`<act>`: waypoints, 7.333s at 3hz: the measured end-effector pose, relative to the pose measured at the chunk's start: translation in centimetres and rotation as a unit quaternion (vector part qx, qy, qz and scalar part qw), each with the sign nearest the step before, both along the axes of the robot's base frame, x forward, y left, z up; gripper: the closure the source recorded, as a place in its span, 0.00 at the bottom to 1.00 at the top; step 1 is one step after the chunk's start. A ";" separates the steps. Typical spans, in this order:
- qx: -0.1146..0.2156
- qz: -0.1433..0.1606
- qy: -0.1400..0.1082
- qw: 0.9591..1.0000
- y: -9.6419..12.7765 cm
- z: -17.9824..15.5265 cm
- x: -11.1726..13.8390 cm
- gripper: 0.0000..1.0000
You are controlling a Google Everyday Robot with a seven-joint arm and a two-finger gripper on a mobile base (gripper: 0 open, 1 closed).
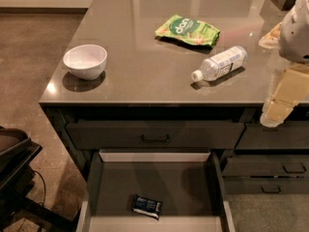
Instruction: Pick rxbar blueberry from middle drawer and place on counter
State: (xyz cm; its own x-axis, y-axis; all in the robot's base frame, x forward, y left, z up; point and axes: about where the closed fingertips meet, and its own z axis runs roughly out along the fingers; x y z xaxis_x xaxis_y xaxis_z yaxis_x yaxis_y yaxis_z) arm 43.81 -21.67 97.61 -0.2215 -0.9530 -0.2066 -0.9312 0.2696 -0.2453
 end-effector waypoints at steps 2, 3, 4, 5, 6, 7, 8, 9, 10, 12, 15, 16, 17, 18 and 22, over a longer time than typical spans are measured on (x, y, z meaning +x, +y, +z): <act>0.029 0.004 -0.006 1.000 0.5 -1.9 -1.5 0.00; 0.082 0.022 -0.046 0.995 3.4 -3.5 -5.8 0.00; 0.138 0.009 -0.068 0.988 6.7 -7.0 -8.7 0.00; 0.173 -0.036 -0.070 0.982 6.5 -9.5 -9.6 0.00; 0.173 -0.036 -0.070 0.982 6.5 -9.5 -9.6 0.00; 0.202 -0.045 -0.076 0.975 7.1 -11.3 -10.1 0.00; 0.265 -0.063 -0.067 0.960 8.9 -19.1 -11.1 0.00; 0.298 -0.063 -0.053 0.951 11.4 -23.6 -11.9 0.00; 0.297 -0.061 -0.054 0.951 11.5 -23.5 -11.8 0.00; 0.339 -0.104 -0.065 0.933 12.9 -27.4 -12.6 0.00; 0.387 -0.099 -0.182 0.899 15.7 -33.0 -0.9 0.00; 0.388 -0.101 -0.181 0.898 15.7 -33.2 -0.9 0.00; 0.404 -0.105 -0.162 0.894 15.9 -36.5 -1.3 0.00; 0.420 -0.105 -0.174 0.884 15.6 -40.5 0.4 0.00; 0.374 -0.091 -0.101 0.917 21.2 -50.0 1.1 0.00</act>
Offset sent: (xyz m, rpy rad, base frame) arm -0.0736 0.0241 -0.0944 0.2861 -0.0446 0.0422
